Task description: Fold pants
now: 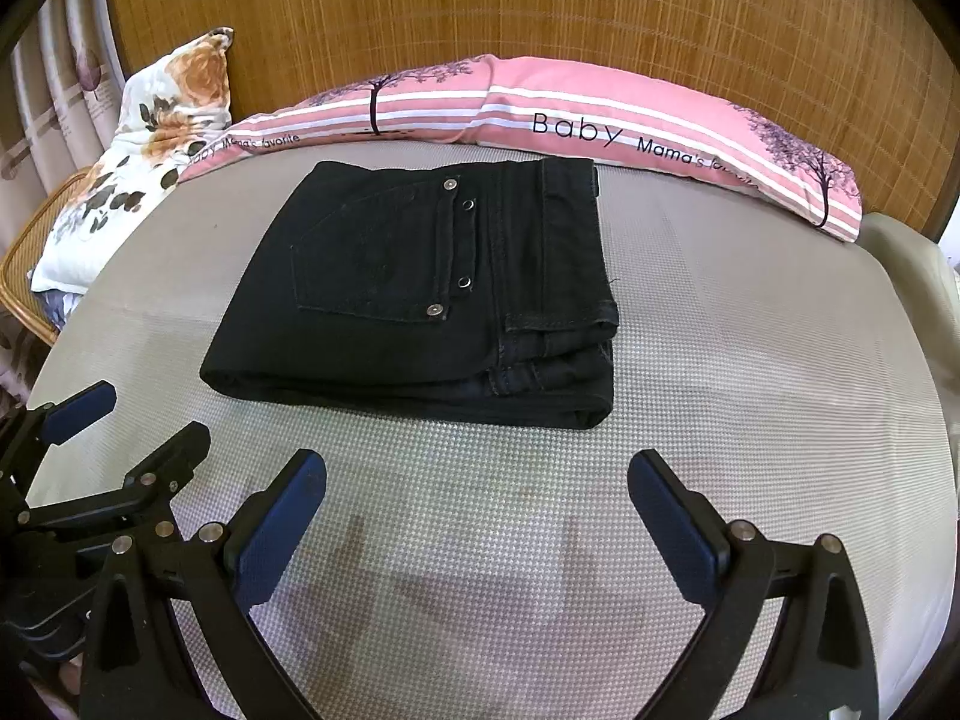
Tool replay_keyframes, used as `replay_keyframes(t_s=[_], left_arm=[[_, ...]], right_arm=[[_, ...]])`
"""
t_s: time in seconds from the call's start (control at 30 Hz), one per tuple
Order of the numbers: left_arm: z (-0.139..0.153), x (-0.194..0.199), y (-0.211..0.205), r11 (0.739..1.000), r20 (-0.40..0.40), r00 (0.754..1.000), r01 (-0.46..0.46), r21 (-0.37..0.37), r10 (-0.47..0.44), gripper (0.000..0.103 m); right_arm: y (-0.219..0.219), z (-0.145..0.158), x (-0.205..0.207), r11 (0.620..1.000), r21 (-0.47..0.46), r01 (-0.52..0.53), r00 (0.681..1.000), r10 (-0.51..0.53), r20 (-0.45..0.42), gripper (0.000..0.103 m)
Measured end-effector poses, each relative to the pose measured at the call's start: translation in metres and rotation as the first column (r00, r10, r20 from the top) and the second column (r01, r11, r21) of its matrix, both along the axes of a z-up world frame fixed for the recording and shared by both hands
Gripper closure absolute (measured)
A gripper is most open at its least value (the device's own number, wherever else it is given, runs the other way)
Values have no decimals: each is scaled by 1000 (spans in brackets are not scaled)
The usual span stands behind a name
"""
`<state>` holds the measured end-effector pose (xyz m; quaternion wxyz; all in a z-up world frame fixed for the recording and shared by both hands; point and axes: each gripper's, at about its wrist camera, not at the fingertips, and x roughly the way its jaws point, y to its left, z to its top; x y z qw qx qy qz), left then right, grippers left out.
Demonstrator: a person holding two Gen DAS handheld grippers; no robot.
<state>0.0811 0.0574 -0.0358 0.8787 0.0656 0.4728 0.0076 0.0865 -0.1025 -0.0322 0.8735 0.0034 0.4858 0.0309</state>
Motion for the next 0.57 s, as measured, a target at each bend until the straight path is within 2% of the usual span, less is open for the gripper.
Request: replay_keyframes(t_s=[0.57], left_arm=[[-3, 4, 3, 1000, -16, 1000, 8, -24, -8, 23]], right_arm=[[-2, -3, 3, 1000, -5, 3, 1000, -3, -8, 4]])
